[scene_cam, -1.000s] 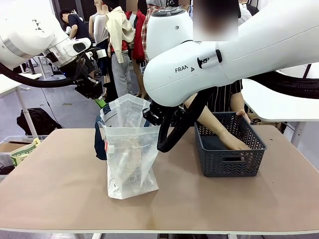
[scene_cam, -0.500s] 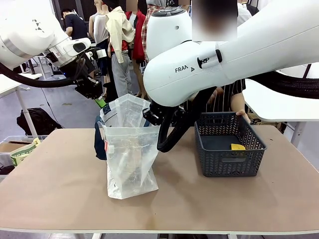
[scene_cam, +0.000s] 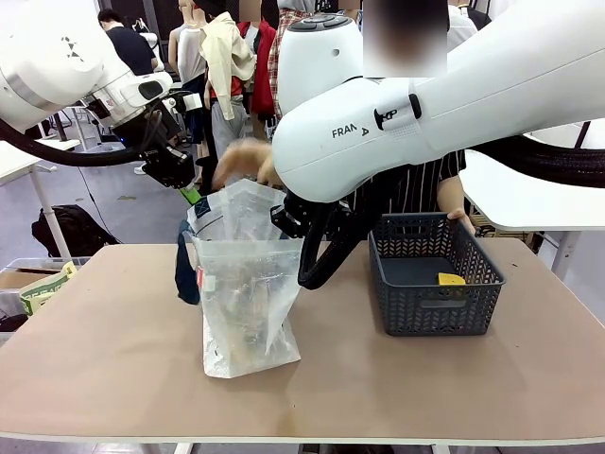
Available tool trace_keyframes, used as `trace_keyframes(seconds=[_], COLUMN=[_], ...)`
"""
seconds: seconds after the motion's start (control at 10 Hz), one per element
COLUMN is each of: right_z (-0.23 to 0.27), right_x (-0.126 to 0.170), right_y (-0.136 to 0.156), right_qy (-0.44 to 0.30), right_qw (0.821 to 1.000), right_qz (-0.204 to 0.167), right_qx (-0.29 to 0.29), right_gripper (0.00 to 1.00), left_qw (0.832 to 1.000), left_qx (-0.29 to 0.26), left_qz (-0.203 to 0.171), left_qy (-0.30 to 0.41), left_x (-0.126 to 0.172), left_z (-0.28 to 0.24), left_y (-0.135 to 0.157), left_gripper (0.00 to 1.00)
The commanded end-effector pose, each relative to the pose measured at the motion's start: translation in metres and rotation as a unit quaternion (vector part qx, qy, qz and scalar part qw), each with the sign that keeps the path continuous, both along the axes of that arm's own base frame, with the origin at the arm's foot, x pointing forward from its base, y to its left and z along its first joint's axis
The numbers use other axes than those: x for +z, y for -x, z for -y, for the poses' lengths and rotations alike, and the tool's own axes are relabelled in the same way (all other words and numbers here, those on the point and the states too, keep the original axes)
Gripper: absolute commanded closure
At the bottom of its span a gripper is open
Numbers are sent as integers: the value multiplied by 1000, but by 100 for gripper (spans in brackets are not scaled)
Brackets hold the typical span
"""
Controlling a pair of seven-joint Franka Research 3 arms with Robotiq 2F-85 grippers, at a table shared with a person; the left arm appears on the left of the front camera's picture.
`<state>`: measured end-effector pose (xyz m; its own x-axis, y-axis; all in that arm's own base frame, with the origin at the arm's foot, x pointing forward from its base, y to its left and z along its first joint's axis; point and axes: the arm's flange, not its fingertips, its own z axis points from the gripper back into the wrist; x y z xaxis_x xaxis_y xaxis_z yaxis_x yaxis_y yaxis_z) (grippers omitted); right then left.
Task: Transfer purchased items from the store into the shopping bag.
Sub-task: Move the Reusable shopping bag to the right side of the table.
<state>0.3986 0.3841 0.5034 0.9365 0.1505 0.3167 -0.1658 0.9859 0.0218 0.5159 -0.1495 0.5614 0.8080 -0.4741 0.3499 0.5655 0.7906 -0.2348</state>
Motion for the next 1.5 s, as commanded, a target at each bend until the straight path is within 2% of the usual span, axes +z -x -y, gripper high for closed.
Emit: trace_keyframes(seconds=[0.0,1.4], right_z=[2,2], right_x=[-2,-2], right_y=[3,3], right_qy=[3,3], right_qw=[1000,1000], right_qz=[0,0], right_qx=[-1,-1], right_gripper=[100,100], left_qw=[1000,1000], left_qx=[-1,-1], left_qz=[2,2], left_qy=[2,2], left_x=[1,1], left_z=[-1,-1], left_y=[0,0], left_gripper=[100,100])
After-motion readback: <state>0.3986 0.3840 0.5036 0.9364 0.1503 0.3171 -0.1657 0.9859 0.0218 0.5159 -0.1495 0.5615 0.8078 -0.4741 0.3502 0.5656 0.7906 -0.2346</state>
